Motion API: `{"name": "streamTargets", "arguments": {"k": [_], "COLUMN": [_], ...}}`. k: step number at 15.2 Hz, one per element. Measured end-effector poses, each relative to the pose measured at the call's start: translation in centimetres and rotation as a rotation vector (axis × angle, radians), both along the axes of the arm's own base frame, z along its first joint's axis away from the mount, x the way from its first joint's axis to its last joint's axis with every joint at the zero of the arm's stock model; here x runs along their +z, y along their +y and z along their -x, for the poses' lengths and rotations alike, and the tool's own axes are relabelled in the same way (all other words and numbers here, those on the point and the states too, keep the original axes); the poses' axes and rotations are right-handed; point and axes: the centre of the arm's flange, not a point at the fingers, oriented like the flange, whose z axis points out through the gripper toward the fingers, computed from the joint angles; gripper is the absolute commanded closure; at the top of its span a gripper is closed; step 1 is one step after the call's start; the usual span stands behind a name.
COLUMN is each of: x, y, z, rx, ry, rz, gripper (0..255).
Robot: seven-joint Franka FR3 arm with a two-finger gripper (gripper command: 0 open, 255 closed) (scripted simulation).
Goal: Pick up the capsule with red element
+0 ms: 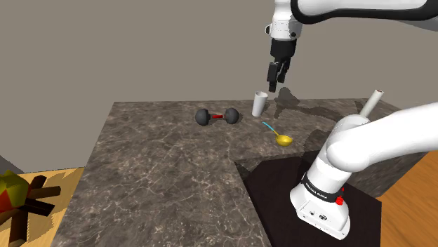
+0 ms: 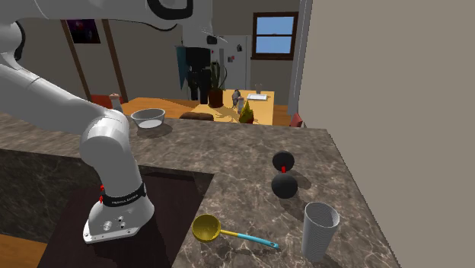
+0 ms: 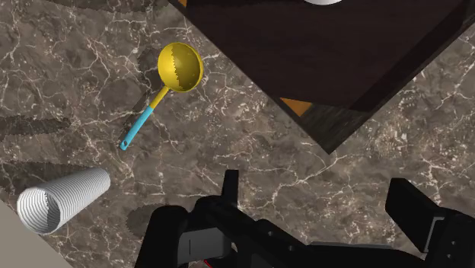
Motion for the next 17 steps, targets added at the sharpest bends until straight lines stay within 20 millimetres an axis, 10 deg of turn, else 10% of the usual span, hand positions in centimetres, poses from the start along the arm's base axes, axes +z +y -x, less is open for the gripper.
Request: {"name": "streamTargets", "arguments": {"k": [17], "x": [-12.5], "y": [-8.1], "z": [-11.7], "rx": [0.383], "ry": [-0.021], "rz": [-0.061], "gripper": [0]}}
